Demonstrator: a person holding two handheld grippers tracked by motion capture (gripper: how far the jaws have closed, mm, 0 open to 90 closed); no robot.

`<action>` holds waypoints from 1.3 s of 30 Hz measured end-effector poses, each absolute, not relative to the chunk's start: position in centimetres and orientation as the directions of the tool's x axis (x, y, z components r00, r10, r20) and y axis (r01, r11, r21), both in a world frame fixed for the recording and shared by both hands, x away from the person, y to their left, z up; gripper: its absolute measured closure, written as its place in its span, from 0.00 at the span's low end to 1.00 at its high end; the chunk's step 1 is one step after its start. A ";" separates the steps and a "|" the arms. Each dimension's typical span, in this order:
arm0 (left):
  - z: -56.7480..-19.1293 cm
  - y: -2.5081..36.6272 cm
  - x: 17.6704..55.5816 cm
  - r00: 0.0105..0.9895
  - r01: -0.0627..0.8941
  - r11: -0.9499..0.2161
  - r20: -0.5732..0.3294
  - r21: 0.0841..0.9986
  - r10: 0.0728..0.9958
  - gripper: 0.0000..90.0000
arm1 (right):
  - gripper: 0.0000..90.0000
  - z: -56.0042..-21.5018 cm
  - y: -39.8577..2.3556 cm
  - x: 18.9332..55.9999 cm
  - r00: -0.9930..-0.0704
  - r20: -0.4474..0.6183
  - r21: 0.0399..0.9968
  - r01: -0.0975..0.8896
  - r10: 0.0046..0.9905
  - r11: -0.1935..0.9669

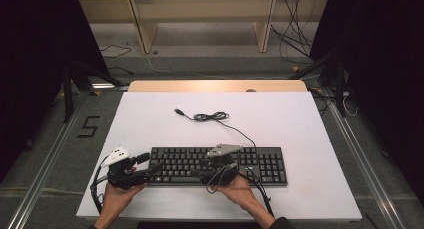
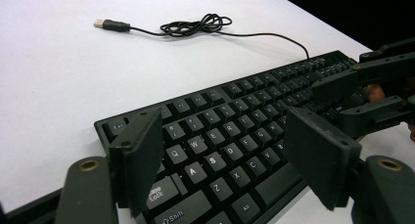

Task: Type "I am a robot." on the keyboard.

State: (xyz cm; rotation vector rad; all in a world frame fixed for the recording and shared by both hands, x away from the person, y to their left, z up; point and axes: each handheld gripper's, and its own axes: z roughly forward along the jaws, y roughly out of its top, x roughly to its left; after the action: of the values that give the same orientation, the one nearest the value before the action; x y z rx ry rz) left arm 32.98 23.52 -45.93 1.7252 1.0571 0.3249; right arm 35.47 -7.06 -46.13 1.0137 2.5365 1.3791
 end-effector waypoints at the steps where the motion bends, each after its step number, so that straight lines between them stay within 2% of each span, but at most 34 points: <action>1: -45.9 23.5 33.0 0.575 0.492 -0.071 -0.263 0.868 0.774 0.34 | 0.61 -46.1 -7.1 35.4 -0.780 0.230 0.771 0.511 0.582 0.380; 2: -45.9 23.5 32.9 0.576 0.491 -0.071 -0.262 0.869 0.774 0.34 | 0.61 -46.1 -7.1 35.4 -0.780 0.230 0.771 0.511 0.582 0.380; 7: -45.9 23.4 32.9 0.586 0.480 -0.070 -0.260 0.874 0.767 0.32 | 0.78 -46.3 -7.0 34.9 -0.791 0.219 0.764 0.504 0.571 0.404; 16: -45.7 23.3 32.7 0.606 0.464 -0.070 -0.258 0.883 0.753 0.32 | 0.95 -46.8 -6.8 34.4 -0.806 0.205 0.751 0.493 0.555 0.439; 21: -45.7 23.2 32.7 0.613 0.460 -0.074 -0.255 0.885 0.748 0.32 | 0.98 -47.2 -6.8 34.3 -0.807 0.197 0.742 0.494 0.557 0.453; 39: -45.7 23.1 32.6 0.618 0.460 -0.085 -0.250 0.884 0.745 0.32 | 1.00 -48.1 -6.6 34.4 -0.803 0.178 0.719 0.500 0.568 0.483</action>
State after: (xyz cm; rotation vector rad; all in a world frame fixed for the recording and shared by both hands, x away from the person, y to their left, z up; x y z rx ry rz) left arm 32.65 23.11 -45.75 1.7269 0.9921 0.3186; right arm 34.40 -6.56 -48.13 0.9507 2.6313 1.2324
